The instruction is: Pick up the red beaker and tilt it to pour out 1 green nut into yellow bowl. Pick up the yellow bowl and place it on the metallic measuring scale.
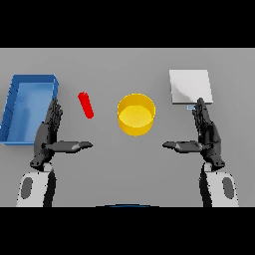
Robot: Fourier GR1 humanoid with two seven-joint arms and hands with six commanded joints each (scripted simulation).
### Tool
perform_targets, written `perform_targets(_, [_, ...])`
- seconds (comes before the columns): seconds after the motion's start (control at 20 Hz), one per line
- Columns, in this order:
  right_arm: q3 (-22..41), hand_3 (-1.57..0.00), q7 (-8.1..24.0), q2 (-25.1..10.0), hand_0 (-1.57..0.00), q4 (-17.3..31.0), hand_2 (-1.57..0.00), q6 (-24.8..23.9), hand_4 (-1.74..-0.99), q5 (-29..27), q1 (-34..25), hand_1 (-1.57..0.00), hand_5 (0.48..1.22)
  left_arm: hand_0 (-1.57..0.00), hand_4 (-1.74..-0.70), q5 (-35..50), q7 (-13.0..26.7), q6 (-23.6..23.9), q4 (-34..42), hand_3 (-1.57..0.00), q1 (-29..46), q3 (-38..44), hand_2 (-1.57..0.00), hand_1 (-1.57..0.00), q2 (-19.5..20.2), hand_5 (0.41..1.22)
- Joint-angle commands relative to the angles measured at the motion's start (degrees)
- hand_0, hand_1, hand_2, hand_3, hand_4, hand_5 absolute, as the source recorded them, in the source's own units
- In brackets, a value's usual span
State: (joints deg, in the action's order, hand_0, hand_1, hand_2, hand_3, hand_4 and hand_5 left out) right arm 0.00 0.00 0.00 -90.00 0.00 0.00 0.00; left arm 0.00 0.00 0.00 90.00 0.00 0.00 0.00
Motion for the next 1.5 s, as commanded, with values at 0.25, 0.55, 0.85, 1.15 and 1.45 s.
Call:
perform_targets(0.25, [-0.17, 0.0, -0.15, 0.01, 0.0, 0.08, 0.0, -0.12, -1.128, -0.11, -0.17, 0.0, 0.66, 0.0, -1.09, -0.07, 0.5, 0.23, -0.8, 0.0, -0.97, 0.2, 0.0, 0.0, 0.04, 0.623])
perform_targets(0.55, [7.26, 0.0, -7.63, -3.14, 0.0, -5.26, 0.0, -3.56, -1.118, 15.14, 5.28, 0.0, 0.663, 0.0, -1.1, -8.19, -0.05, 1.14, 7.23, 0.0, 6.09, -5.43, 0.0, 0.0, 2.13, 0.616])
perform_targets(0.85, [7.7, 0.0, -5.76, -2.92, 0.0, -7.22, 0.0, -3.53, -1.13, 15.37, 5.99, 0.0, 0.65, 0.0, -1.11, -10.98, 0.42, 2.33, 0.88, 0.0, 0.69, -5.55, 0.0, 0.0, 2.05, 0.623])
perform_targets(1.15, [7.0, 0.0, -6.12, -2.45, 0.0, -6.58, 0.0, -2.12, -1.204, 12.67, 5.41, 0.0, 0.661, 0.0, -1.15, -11.37, -3.15, 4.48, -11.17, 0.0, -9.12, -2.8, 0.0, 0.0, 1.37, 0.636])
perform_targets(1.45, [7.22, 0.0, -7.24, -2.21, 0.0, -6.62, 0.0, -2.43, -1.239, 13.07, 5.74, 0.0, 0.668, 0.0, -1.18, -9.9, -6.52, 5.17, -22.6, 0.0, -16.88, 0.65, 0.0, 0.0, 1.09, 0.635])
